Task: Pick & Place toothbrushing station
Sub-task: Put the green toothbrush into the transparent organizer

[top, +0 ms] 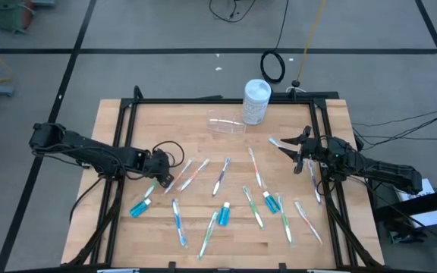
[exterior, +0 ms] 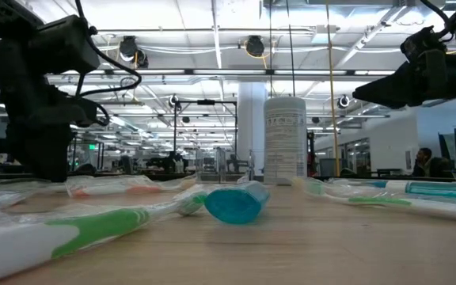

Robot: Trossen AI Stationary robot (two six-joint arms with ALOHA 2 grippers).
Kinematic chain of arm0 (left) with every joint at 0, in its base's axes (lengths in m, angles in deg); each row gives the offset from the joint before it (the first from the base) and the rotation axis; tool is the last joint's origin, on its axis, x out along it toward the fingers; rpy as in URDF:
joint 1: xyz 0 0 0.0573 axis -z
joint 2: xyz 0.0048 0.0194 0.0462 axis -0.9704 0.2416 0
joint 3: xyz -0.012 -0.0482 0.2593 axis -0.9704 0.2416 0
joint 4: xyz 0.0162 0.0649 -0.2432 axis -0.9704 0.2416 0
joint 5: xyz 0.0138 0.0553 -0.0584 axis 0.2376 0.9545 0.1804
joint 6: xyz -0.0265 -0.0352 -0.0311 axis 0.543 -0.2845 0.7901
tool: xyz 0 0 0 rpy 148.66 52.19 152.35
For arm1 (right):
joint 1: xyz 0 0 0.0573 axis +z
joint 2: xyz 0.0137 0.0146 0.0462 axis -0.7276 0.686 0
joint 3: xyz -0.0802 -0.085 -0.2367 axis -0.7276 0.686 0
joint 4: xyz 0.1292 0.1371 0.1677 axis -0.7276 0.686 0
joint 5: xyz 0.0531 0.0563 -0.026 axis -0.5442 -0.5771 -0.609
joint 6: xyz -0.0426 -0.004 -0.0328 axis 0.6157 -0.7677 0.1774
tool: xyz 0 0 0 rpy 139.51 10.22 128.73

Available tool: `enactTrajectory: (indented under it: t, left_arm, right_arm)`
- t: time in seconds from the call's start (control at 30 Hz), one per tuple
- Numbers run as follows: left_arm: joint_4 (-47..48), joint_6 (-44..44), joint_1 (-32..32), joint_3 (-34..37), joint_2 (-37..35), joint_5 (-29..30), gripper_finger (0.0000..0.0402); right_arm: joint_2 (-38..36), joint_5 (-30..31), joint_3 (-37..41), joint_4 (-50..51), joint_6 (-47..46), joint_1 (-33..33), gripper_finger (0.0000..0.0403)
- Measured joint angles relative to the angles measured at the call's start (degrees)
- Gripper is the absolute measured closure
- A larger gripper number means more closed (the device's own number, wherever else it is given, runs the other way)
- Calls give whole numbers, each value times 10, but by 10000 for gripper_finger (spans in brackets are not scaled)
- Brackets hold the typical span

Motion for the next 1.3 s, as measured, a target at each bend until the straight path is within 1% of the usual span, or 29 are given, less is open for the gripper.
enactTrajectory:
  t: [0.1, 0.17, 0.3, 0.5, 0.57, 0.63, 0.7, 0.8, 0.9, 0.97, 1.03, 1.1, 1.17, 1.23, 1.3]
  left_arm:
    - [-1, 3, -1, -1, 11, 6, 224]
    - [-2, -1, -2, 0, 16, 8, 240]
    - [1, -8, -3, 1, 18, 22, 297]
    - [-20, -16, -3, 4, 5, 64, 387]
    - [-55, -27, -5, 5, 6, 79, 392]
    - [-88, -36, -6, 5, -11, 97, 387]
    - [-133, -66, -13, 4, -26, 116, 385]
    - [-226, -149, -29, 0, -52, 159, 394]
    - [-371, -262, -48, -3, -86, 206, 393]
    - [-486, -345, -64, -4, -93, 230, 387]
    - [-594, -429, -80, -4, -92, 241, 385]
    - [-711, -511, -97, -4, -86, 236, 391]
    - [-825, -572, -117, -4, -66, 213, 396]
    - [-904, -597, -137, -4, -40, 186, 395]
    - [-971, -597, -158, -4, -10, 167, 391]
  right_arm:
    - [0, 0, 0, 0, 0, 0, 259]
    - [0, 0, 0, 0, 1, 0, 259]
    - [0, 0, 0, 0, 5, 0, 259]
    - [0, 1, 0, -2, 16, 0, 259]
    - [0, 1, 0, -2, 17, 0, 259]
    - [0, 1, 0, -2, 17, 0, 259]
    - [0, 1, 0, -2, 17, 0, 259]
    - [0, 1, 0, -2, 15, 0, 259]
    - [0, 1, 0, -3, 15, 0, 259]
    - [0, 1, 0, -3, 15, 0, 259]
    - [0, 1, 0, -6, 16, 0, 259]
    - [0, 1, 0, -6, 18, 0, 259]
    - [0, 1, 0, -6, 20, 0, 259]
    - [0, 1, 0, -7, 26, 0, 259]
    - [0, 1, 0, -10, 31, 0, 259]
